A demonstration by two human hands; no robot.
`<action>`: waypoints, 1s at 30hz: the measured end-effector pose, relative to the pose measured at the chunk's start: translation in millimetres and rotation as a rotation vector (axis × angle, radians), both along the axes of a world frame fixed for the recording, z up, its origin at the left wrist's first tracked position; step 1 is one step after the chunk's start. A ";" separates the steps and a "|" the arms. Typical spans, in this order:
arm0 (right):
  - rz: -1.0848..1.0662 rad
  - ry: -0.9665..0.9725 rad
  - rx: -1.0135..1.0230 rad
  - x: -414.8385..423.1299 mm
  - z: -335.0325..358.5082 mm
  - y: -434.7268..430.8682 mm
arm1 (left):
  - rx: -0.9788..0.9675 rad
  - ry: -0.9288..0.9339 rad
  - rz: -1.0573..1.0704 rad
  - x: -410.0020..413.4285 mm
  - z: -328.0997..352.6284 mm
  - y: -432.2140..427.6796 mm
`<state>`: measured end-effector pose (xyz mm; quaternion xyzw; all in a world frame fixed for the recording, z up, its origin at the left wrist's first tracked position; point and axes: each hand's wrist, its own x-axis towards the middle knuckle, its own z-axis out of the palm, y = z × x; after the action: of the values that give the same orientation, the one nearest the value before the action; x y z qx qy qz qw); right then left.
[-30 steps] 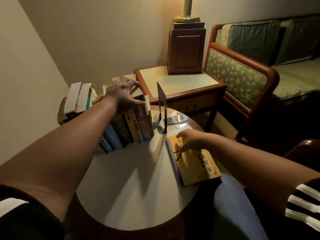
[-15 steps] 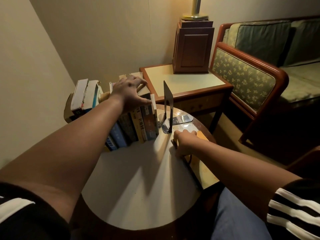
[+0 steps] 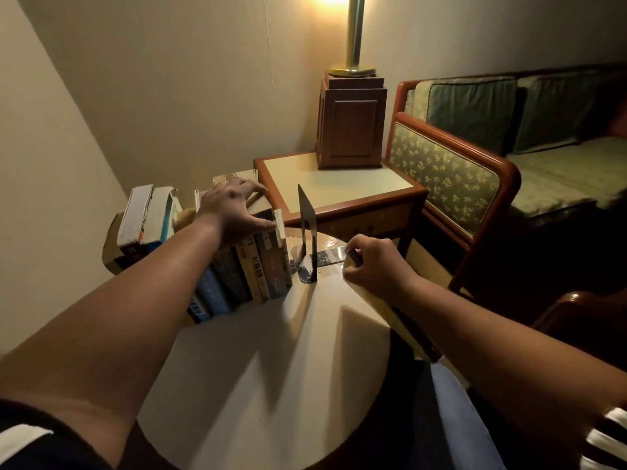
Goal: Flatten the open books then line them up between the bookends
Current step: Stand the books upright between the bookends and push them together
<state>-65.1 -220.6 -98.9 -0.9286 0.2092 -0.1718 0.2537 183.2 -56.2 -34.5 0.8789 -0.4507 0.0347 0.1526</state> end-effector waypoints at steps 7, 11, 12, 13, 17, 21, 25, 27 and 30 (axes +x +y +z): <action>-0.079 -0.415 -0.129 4.1 29.4 -23.8 | 0.008 0.034 0.008 0.4 1.3 -0.2; -0.180 -0.636 -0.056 10.3 19.9 -22.7 | 0.008 0.042 0.015 0.3 1.9 -0.1; -0.204 -0.662 -0.035 10.7 13.7 -20.4 | 0.010 0.042 0.017 0.2 1.9 -0.2; -0.227 -0.680 -0.020 10.9 6.1 -18.7 | 0.011 0.041 0.019 0.0 1.6 -0.2; -0.219 -0.708 0.022 8.2 -16.7 -15.5 | 0.007 0.038 0.014 0.5 0.3 -1.3; -0.129 -0.541 0.025 -2.6 -8.7 -21.7 | 0.012 0.041 0.018 3.4 -0.3 -1.9; -0.046 -0.128 0.240 -12.6 14.6 -27.3 | 0.009 0.040 0.016 5.8 -1.4 -1.3; -0.060 0.035 0.314 -14.2 24.5 -31.8 | 0.008 0.039 0.017 5.7 -1.5 -1.7; -0.041 0.184 0.394 -17.6 37.7 -34.6 | 0.003 0.034 0.019 6.8 -2.9 -3.0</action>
<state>-82.6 -255.2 -61.2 -0.8685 0.2796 -0.0475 0.4066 190.0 -59.1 -37.4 0.8838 -0.4396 0.0206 0.1588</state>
